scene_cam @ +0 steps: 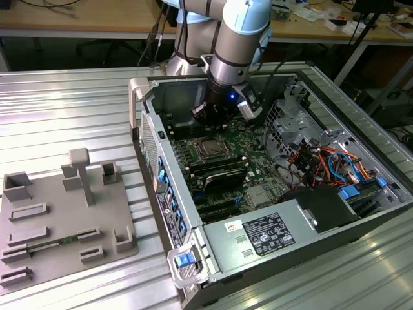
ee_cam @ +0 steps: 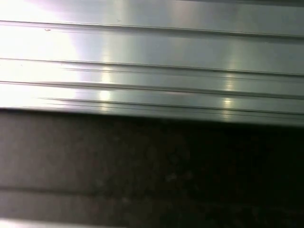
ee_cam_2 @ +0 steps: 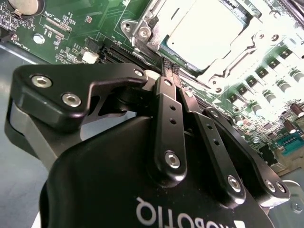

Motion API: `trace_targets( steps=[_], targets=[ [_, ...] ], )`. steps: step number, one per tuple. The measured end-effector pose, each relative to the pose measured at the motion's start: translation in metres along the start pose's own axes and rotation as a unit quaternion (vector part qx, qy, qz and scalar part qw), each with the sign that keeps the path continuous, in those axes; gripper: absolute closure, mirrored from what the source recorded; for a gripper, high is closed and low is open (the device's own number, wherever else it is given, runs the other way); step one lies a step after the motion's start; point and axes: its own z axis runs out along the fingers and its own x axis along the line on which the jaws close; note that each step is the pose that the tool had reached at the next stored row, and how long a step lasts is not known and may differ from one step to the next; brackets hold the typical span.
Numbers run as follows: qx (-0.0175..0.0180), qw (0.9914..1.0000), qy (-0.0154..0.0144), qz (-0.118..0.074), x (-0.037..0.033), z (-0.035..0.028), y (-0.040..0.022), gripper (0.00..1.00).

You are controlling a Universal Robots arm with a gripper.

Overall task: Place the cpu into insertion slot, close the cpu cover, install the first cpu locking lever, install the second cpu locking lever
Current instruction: 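Install the first cpu locking lever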

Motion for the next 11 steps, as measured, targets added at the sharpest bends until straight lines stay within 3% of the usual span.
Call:
trace_targets(
  steps=[11],
  targets=[
    [0.0012, 1.0, 0.0003, 0.0, -0.0017, 0.0009, 0.0004, 0.89]
  ],
)
